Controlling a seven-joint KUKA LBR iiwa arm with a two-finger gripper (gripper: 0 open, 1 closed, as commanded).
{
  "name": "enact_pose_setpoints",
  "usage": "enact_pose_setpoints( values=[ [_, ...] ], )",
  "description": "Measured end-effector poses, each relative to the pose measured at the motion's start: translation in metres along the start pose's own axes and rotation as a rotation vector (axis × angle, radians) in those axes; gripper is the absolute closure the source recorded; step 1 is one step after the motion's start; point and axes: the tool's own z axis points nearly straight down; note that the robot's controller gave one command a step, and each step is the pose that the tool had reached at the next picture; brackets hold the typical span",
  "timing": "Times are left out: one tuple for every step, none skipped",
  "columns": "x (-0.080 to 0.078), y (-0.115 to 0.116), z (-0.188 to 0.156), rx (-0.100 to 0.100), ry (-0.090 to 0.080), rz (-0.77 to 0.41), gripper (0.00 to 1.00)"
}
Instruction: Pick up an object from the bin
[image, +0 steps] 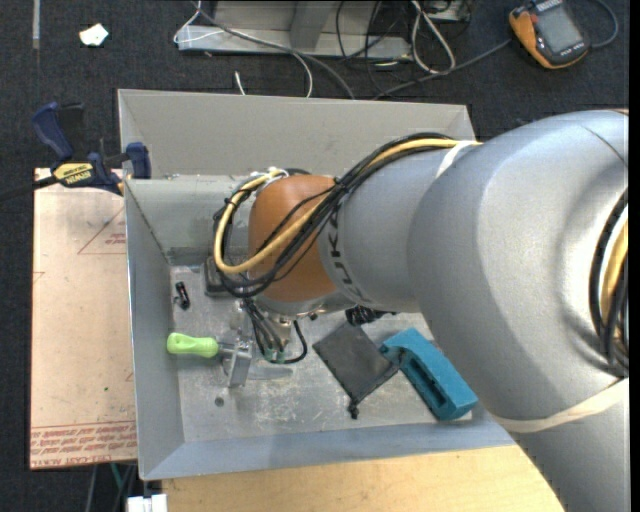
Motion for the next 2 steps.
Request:
enact_pose_setpoints(
  values=[
    [0.0000,-0.0001,0.0000,0.000,0.000,0.001,1.00],
    [-0.0001,-0.0001,0.0000,0.000,0.000,0.001,1.00]
  ],
)
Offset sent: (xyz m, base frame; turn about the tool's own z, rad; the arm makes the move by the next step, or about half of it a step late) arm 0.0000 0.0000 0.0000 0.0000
